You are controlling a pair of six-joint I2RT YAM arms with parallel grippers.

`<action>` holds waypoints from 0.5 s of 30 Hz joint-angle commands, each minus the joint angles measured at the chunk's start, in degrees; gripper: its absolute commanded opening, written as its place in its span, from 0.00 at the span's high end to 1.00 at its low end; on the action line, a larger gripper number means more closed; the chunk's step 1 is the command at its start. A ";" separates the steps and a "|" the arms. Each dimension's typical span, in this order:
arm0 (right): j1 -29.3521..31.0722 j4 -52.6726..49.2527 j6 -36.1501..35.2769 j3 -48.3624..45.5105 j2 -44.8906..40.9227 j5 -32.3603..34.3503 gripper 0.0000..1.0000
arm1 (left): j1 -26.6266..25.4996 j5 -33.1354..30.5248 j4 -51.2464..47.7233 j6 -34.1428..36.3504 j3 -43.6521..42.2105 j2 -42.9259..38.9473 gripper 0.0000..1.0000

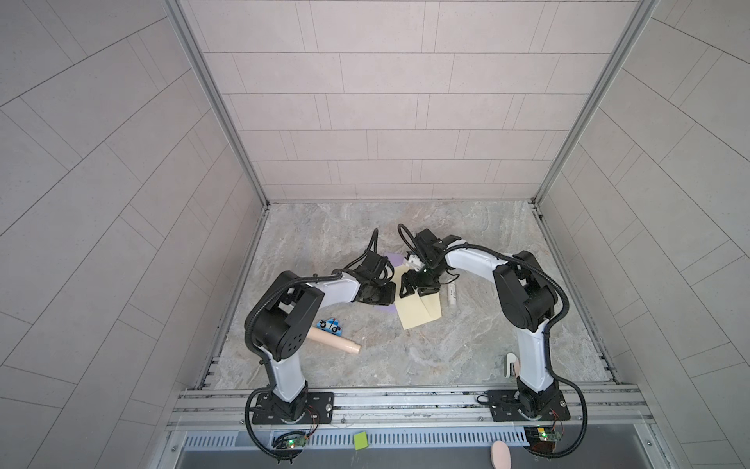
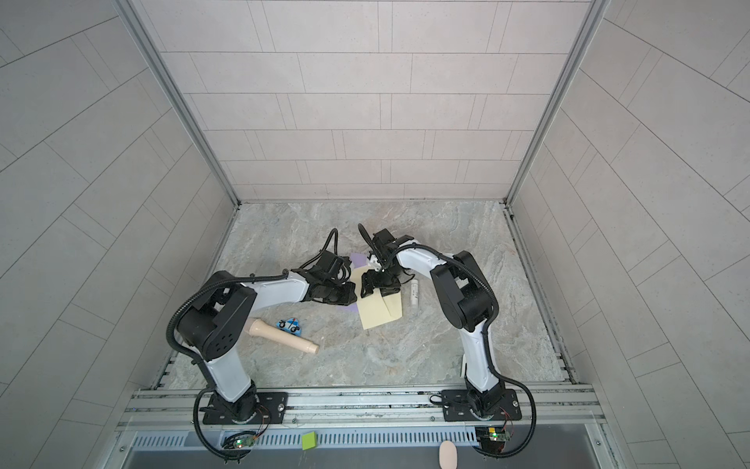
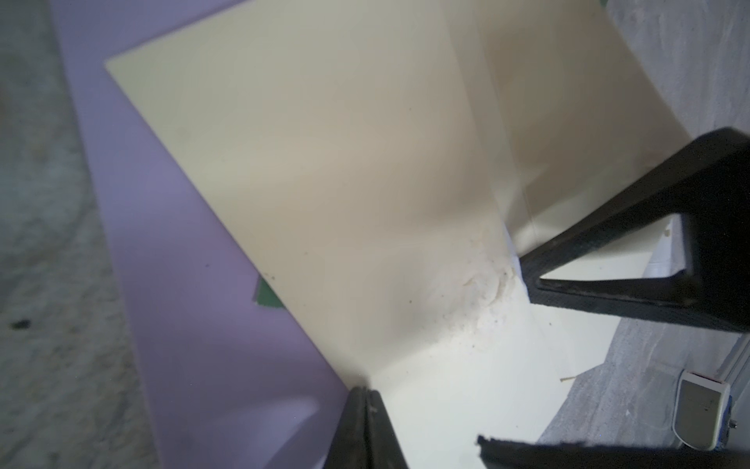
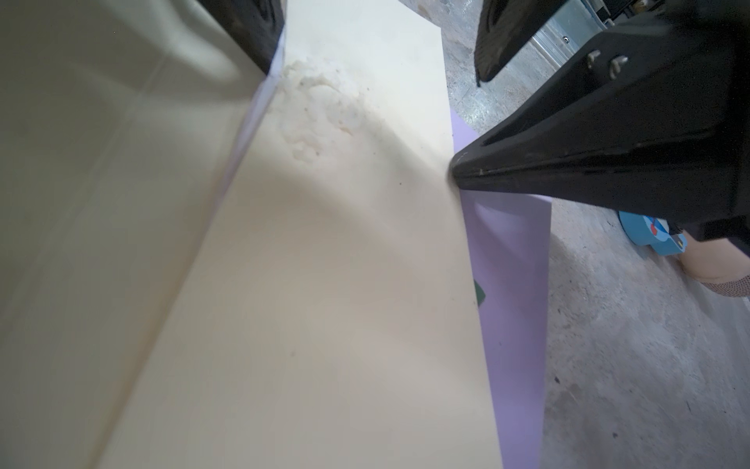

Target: Place the letter into the envelope and seal it

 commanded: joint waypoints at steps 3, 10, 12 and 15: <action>1.00 -0.71 0.55 -0.31 -4.93 4.87 0.26 | -0.35 -3.60 -4.89 2.14 1.07 2.34 0.92; 0.08 -1.05 2.75 0.04 -11.86 17.87 0.25 | -0.25 -4.96 -9.92 7.52 4.11 1.15 0.92; -1.44 -1.18 4.80 -0.87 -13.36 20.41 0.24 | -0.25 -4.95 -11.16 8.78 5.35 0.90 0.92; -4.93 -1.48 8.45 -3.28 -15.38 25.40 0.24 | -0.30 -5.24 -13.18 10.20 7.69 0.09 0.92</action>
